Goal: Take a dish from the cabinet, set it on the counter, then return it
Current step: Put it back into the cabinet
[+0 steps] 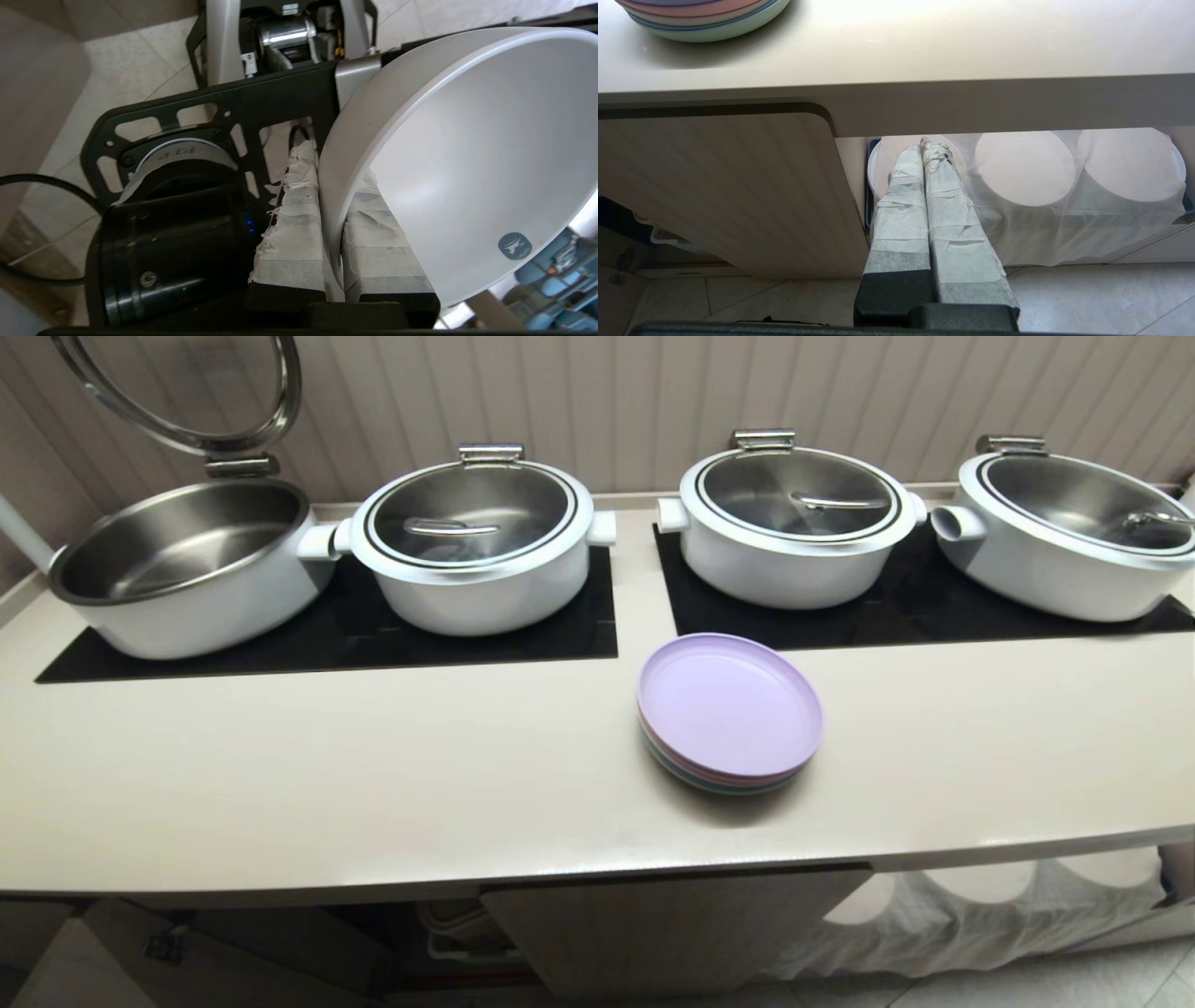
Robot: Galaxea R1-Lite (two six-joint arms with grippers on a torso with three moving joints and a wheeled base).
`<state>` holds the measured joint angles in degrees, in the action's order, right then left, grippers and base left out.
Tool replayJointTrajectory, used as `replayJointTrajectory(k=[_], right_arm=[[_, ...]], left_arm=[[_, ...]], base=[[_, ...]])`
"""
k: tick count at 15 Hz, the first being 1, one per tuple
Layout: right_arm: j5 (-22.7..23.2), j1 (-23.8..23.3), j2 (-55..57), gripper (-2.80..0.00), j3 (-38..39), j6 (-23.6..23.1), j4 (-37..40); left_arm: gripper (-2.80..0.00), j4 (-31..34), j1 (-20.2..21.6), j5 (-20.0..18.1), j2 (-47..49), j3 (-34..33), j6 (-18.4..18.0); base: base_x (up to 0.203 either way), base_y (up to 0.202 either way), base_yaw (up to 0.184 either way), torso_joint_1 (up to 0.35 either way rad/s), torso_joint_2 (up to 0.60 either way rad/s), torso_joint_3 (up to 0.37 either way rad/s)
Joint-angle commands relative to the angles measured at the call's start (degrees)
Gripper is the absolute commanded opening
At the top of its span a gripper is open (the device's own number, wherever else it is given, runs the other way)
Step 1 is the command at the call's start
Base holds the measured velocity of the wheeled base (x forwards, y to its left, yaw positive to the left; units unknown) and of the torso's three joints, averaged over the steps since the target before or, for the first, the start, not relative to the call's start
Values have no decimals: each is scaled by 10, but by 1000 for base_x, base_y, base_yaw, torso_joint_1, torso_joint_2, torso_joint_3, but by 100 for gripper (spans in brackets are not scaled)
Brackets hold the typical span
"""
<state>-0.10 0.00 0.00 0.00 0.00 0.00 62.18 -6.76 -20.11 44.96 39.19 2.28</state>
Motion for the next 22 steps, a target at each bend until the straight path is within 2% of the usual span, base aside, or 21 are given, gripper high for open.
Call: replayJointTrajectory(k=[1, 5, 10, 15, 21, 22], right_arm=[[0, 0, 0, -280, 0, 0, 0], [0, 0, 0, -280, 0, 0, 0], [0, 0, 0, -280, 0, 0, 0], [0, 0, 0, -280, 0, 0, 0], [0, 0, 0, -280, 0, 0, 0], [0, 0, 0, -280, 0, 0, 0]], left_arm=[[-280, 2, -21, 8, -4, -5, 2], [-280, -1, -9, 15, -20, -5, 6], [-280, -88, 3, 28, 13, -19, 9], [-280, -101, 4, 51, 26, -20, 9], [-280, -136, 1, 53, 28, -20, 11], [-280, -146, 1, 53, 28, -20, 21]], base=[[0, 0, 0, 0, 0, 0], [0, 0, 0, 0, 0, 0], [0, 0, 0, 0, 0, 0], [0, 0, 0, 0, 0, 0], [0, 0, 0, 0, 0, 0], [0, 0, 0, 0, 0, 0]])
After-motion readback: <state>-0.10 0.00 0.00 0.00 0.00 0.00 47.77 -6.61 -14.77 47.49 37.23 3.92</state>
